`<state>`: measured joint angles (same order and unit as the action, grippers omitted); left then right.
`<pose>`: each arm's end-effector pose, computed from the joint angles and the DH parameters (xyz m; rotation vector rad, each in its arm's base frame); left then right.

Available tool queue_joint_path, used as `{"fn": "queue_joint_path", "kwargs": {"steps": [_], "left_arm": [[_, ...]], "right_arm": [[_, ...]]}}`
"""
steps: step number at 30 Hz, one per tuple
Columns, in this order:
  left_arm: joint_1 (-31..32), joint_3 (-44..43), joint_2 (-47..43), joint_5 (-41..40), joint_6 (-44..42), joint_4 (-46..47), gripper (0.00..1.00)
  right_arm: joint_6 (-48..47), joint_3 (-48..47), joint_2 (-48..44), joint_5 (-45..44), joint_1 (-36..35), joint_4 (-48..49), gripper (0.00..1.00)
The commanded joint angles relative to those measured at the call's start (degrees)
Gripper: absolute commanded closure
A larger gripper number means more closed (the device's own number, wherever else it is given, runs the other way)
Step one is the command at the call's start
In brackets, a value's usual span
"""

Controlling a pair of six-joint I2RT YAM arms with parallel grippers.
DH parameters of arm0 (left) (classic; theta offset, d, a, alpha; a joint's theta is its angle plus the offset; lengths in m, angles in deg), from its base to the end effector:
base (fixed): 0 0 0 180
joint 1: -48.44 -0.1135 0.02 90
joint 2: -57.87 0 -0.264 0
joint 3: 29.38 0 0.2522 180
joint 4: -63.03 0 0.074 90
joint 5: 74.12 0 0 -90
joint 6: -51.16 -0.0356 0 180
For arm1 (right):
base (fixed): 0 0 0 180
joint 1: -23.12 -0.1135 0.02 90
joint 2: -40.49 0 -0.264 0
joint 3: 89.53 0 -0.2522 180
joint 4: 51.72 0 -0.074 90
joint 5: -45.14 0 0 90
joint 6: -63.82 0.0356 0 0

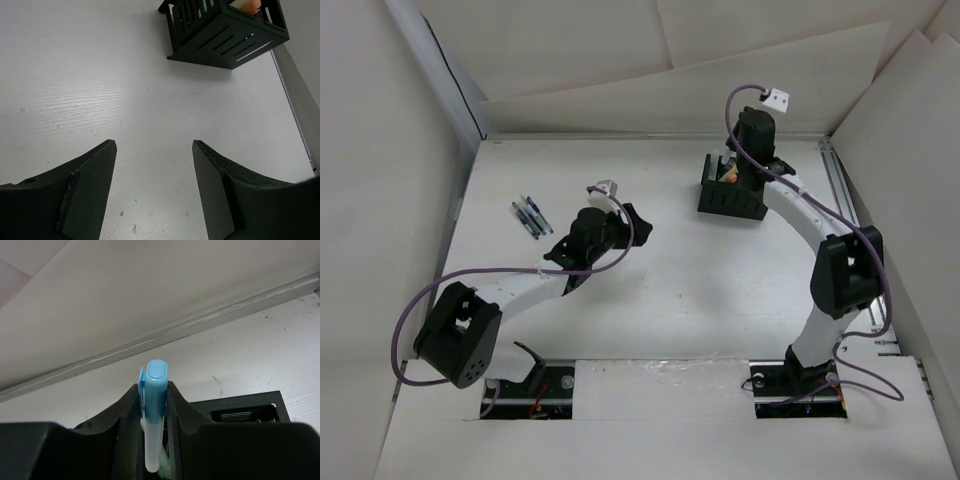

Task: Sort the stationery into containers
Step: Place the pen in the storage box.

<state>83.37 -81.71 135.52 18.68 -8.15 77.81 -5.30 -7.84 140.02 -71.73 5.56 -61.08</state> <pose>0.2443 -0.1727 0.2435 0.1053 1.8352 -0.8654 0.4051 0.1113 0.3491 0.3870 1.6923 0.0815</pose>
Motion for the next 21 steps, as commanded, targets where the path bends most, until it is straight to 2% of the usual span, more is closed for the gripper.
{"fn": "queue_joint_path", "kwargs": {"steps": [1, 9, 11, 12, 15, 18, 19, 21], "left_arm": [[-0.05, -0.9, -1.79, -2.63, 0.94, -0.84, 0.41], [-0.05, -1.42, -1.8, -6.49, 2.08, -2.08, 0.41], [-0.05, -1.42, -1.8, -8.16, 2.09, -3.13, 0.41], [-0.05, -1.42, -1.8, -9.56, 2.61, -3.92, 0.41], [-0.05, -2.56, -1.1, -12.38, 3.13, -5.76, 0.41], [-0.05, -4.06, 0.39, -17.91, 4.28, -9.8, 0.42], [-0.05, -5.37, 0.92, -19.4, 4.28, -11.12, 0.42], [-0.05, -6.95, 1.98, -24.06, 5.86, -15.24, 0.43]], "right_arm": [[-3.74, -1.49, 4.17, -5.47, -2.03, 5.42, 0.98], [-4.36, 2.19, 6.65, -10.56, -5.28, 8.16, 0.98], [-4.89, 3.34, 6.65, -13.11, -6.69, 8.95, 0.94], [-4.89, 4.47, 6.65, -14.34, -7.48, 9.56, 0.86], [-4.89, 6.41, 6.65, -16.54, -8.28, 10.19, 0.76], [-4.89, 8.17, 5.51, -20.14, -9.76, 10.19, 0.58], [-4.28, 8.7, 4.46, -20.76, -10.38, 10.19, 0.48], [-3.75, 9.23, 2.96, -20.76, -10.91, 10.19, 0.39]]}}
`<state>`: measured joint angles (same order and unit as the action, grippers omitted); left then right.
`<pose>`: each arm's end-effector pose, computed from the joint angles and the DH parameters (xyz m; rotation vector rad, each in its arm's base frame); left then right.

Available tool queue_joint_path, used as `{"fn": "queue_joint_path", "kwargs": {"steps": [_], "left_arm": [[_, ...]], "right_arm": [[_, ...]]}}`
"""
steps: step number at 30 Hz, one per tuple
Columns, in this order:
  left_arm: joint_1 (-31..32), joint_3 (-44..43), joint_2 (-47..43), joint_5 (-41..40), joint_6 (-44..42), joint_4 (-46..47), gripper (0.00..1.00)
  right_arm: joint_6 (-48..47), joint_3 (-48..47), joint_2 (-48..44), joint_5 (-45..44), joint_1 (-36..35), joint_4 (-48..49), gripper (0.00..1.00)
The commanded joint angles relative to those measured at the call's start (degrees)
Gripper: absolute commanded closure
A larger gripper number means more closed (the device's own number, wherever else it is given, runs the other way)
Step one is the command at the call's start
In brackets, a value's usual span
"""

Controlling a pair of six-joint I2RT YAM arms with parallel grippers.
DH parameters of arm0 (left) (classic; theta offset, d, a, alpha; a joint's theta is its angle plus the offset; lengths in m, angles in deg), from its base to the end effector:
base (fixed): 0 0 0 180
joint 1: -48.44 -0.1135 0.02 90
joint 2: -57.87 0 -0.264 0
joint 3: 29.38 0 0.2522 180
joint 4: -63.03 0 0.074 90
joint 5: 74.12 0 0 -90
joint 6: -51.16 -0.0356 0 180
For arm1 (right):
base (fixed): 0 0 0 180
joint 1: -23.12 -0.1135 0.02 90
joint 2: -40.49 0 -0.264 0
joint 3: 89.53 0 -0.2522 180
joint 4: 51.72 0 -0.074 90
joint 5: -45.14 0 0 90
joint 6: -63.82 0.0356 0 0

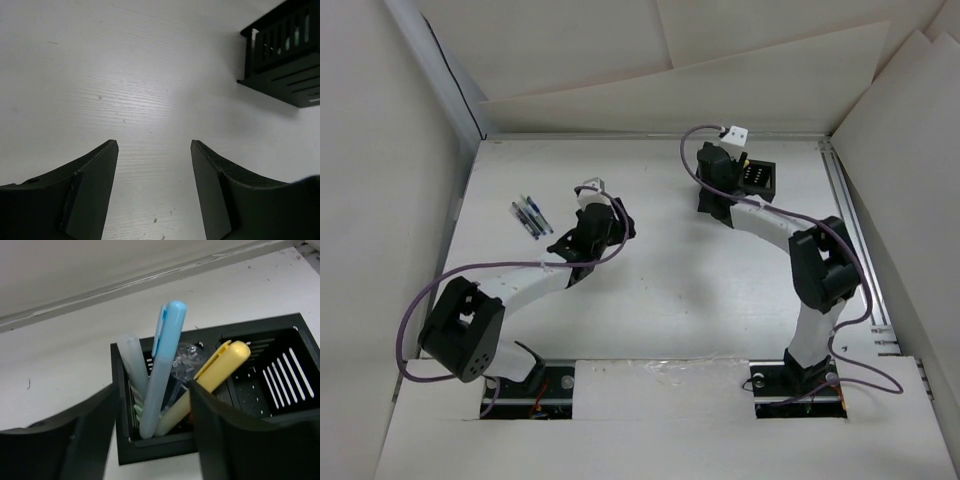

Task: Sort the stationery into containers
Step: Place the pen in the storage box, then pick up the pen from the center of the board.

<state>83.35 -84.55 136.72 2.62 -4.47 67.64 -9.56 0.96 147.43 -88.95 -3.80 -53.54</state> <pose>0.2528 -0.1665 0.2357 -0.1510 1.9341 -0.5980 0.3960 0.1733 0.2577 0.3428 1.7815 -0.1966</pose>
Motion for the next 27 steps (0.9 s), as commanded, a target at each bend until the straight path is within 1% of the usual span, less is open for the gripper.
{"fn": "queue_joint_path", "kwargs": {"steps": [1, 2, 3, 5, 6, 7, 8, 11, 12, 14, 15, 16, 17, 18, 19, 20, 21, 23, 26, 27], "left_arm": [[-0.02, -5.51, 1.65, -9.32, 3.24, -6.23, 0.43], [-0.02, -6.22, 1.66, -10.72, 3.86, -7.29, 0.43], [-0.02, -7.1, 2.44, -13.7, 4.82, -10.08, 0.45], [-0.02, -9.29, 3.76, -16.44, 7.19, -12.56, 0.46], [-0.02, -10.17, 4.29, -19.15, 8.25, -13.7, 0.46], [-0.55, -11.05, 4.9, -20.13, 9.3, -16.41, 0.46], [-1.42, -12.98, 6.3, -20.14, 10.01, -17.39, 0.46], [-3.88, -15.62, 9.55, -20.14, 11.86, -20.56, 0.47], [-6.85, -17.37, 10.44, -18.84, 12.47, -21.7, 0.47], [-9.77, -18.7, 11.76, -15.84, 13.97, -23.64, 0.49], [-12.3, -18.71, 11.77, -15.84, 14.84, -24.43, 0.5], [-13.46, -18.71, 11.77, -15.23, 15.46, -24.44, 0.5], [-14.52, -18.71, 11.77, -15.22, 16.68, -24.44, 0.5], [-15.66, -17.84, 10.98, -15.22, 17.56, -24.44, 0.52], [-17.93, -16.53, 10.37, -14.7, 18.18, -24.44, 0.53], [-19.08, -15.73, 9.84, -13.65, 18.71, -23.83, 0.53], [-20.31, -15.02, 9.31, -13.64, 19.32, -23.21, 0.55], [-23.48, -14.49, 9.31, -12.85, 19.33, -22.59, 0.56], [-26.38, -16.24, 10.79, -11.09, 19.33, -23.81, 0.63], [-26.39, -17.12, 11.58, -11.09, 19.33, -24.34, 0.66]], "right_arm": [[1.13, 1.29, -6.11, -3.54, -1.56, 2.65, 0.36], [1.13, 2.0, -6.99, -3.54, -1.56, 2.65, 0.28], [1.13, 2.0, -7.96, -3.54, -1.56, 2.65, 0.25], [1.75, 3.4, -11.2, -2.84, -1.56, 2.04, 0.19], [2.53, 3.41, -12.44, -2.84, -1.56, 2.03, 0.17], [2.54, 4.19, -13.76, -1.36, -1.56, 1.33, 0.17], [3.15, 5.25, -16.38, -0.21, -1.56, 0.72, 0.17], [4.64, 6.66, -20.35, 4.89, -1.56, -1.39, 0.17], [5.95, 7.97, -22.71, 6.12, -1.56, -3.05, 0.19], [7.45, 9.99, -25.1, 10.49, -2.08, -4.21, 0.27], [7.46, 12.27, -27.2, 12.35, -2.09, -4.21, 0.34], [8.16, 13.42, -28.26, 14.11, -2.09, -4.21, 0.59], [8.95, 14.56, -29.14, 17.43, -2.09, -4.21, 0.77], [8.95, 16.57, -30.02, 19.12, -2.09, -4.21, 0.9], [9.48, 17.46, -31.42, 20.61, -2.09, -4.21, 1.0], [10.09, 18.17, -31.96, 21.85, -2.09, -4.21, 1.0], [10.1, 18.79, -32.49, 24.3, -2.61, -4.21, 1.0], [8.97, 19.32, -32.49, 25.72, -2.61, -4.74, 1.0], [7.9, 18.18, -32.49, 28.71, -2.0, -6.05, 1.0], [7.9, 18.18, -33.01, 29.67, -1.13, -6.58, 1.0]]}}
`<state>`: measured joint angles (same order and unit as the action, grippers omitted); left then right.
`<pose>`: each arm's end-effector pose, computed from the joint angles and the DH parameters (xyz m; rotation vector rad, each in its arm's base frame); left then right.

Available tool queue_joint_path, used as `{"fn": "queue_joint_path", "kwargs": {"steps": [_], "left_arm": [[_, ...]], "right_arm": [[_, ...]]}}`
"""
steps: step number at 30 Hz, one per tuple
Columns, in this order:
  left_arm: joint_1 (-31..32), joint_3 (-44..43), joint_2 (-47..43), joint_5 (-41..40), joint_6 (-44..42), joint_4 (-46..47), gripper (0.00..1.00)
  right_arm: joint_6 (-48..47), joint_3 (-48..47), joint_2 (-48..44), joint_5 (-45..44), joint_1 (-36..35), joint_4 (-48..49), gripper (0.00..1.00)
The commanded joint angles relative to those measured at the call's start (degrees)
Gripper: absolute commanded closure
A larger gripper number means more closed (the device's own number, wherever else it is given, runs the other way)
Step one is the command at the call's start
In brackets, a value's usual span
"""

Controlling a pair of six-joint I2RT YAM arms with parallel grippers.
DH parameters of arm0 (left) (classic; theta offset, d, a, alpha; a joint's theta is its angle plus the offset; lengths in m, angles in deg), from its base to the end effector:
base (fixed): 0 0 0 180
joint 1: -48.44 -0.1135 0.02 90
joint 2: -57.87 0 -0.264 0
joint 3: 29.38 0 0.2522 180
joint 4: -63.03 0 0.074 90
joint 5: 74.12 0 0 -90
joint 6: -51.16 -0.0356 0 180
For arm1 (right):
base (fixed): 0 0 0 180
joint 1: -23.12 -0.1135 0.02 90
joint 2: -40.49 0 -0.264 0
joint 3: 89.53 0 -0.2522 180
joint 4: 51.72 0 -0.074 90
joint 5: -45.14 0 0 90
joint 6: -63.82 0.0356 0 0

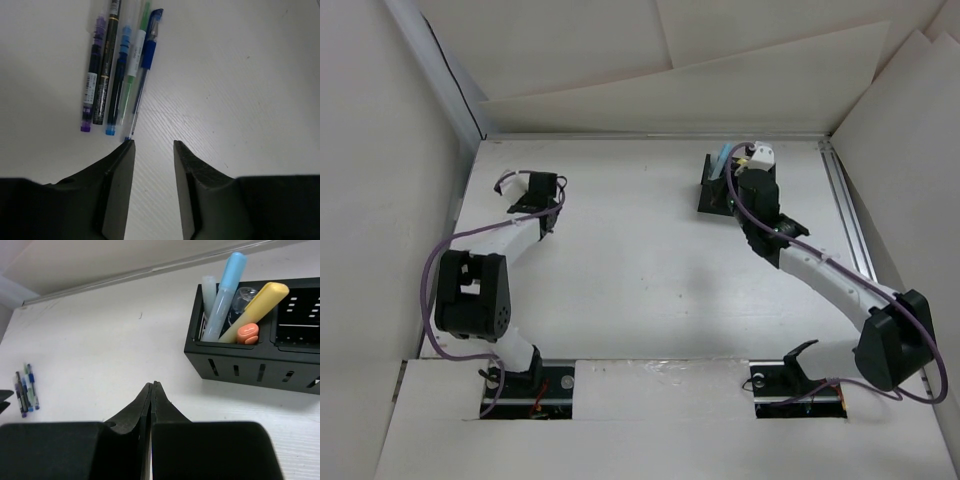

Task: Sort the stationery into containers
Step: Pick up the pen from the center of the board.

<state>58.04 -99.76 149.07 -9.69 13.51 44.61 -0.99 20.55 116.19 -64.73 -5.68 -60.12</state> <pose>0.3412 -0.0421 0.2207 -1.0073 1.9334 -0.1075 0.2774 0.1387 0.3176 0.1888 1.8077 0.3555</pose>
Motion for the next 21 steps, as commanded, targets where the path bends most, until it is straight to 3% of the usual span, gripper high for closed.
{"fn": "queue_joint_path", "kwargs": {"steps": [1, 5, 9, 21], "left_arm": [[-1.78, -2.87, 0.02, 1.22, 1.34, -1.83, 0.7], [-1.78, -9.28, 6.77, -0.62, 0.2, -6.05, 0.77], [-1.78, -16.84, 13.02, -1.77, 0.2, -12.64, 0.79], [-2.31, -13.08, 13.83, -1.77, 1.44, -11.42, 0.8]], "right_arm": [[-0.67, -1.41, -1.79, 7.03, 1.54, 0.0, 1.0], [-0.67, -1.41, -2.31, 10.2, 2.77, 0.0, 1.0], [-0.67, -1.41, -2.83, 11.35, 4.53, -1.32, 1.0], [-0.67, -0.88, -3.46, 14.17, 5.86, -1.32, 1.0]]}}
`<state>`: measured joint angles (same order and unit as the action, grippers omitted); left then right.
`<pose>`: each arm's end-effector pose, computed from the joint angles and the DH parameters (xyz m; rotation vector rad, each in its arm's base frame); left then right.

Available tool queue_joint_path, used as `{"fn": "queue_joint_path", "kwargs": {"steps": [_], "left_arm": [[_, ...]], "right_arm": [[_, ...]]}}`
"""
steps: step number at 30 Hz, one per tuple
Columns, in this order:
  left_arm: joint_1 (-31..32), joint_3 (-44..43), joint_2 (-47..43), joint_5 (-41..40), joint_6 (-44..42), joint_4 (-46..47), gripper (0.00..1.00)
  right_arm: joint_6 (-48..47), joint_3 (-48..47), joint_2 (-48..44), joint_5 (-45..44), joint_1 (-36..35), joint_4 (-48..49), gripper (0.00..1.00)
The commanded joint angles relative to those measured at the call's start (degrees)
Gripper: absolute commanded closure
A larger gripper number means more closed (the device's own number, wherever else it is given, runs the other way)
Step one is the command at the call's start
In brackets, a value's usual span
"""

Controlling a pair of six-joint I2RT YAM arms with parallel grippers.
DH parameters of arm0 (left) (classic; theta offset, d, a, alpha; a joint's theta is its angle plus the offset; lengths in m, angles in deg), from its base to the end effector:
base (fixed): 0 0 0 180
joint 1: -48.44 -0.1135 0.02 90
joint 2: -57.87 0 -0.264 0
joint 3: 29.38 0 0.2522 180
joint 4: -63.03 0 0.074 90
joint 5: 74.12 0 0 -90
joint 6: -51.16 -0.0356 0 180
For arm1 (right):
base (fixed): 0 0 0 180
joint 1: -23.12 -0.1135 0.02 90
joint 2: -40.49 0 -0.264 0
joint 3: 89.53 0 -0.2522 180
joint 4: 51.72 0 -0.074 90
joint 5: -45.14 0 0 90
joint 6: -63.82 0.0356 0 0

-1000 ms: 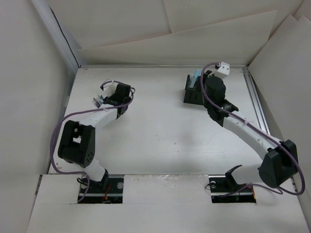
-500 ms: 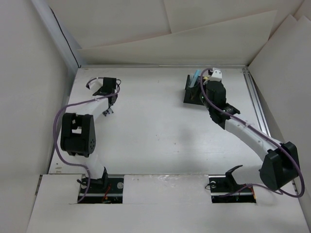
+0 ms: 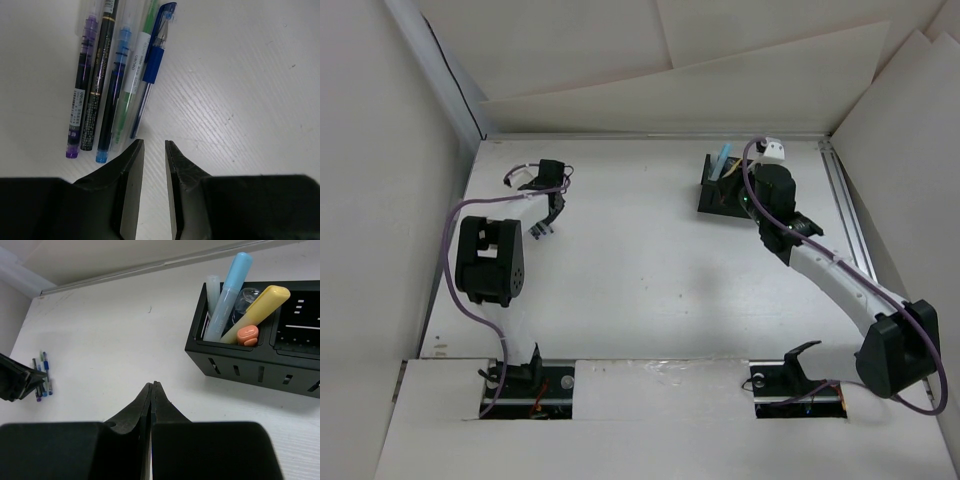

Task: Sort the stationery into containers
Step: Pick up the pen from the center of the board.

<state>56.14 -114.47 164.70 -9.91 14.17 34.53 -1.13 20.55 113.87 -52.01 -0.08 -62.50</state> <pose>0.3970 -0.0380 0.1913 -1.0744 2.0738 0.0345 0.2795 0.1150 0.3244 0.1192 1.8401 0.4806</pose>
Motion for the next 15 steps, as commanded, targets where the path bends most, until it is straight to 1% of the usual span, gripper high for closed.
{"fn": "queue_joint_path", "kwargs": {"steps": [1, 15], "left_arm": [[-0.41, 1.63, -1.8, -1.55, 0.78, -0.65, 0.8], [-0.41, 4.53, -2.94, -1.55, 1.3, -1.17, 0.8]], "right_arm": [[-0.54, -0.88, -1.14, 1.45, 0.26, 1.06, 1.0], [-0.54, -0.88, -0.61, 1.45, 0.26, 1.06, 0.99]]}}
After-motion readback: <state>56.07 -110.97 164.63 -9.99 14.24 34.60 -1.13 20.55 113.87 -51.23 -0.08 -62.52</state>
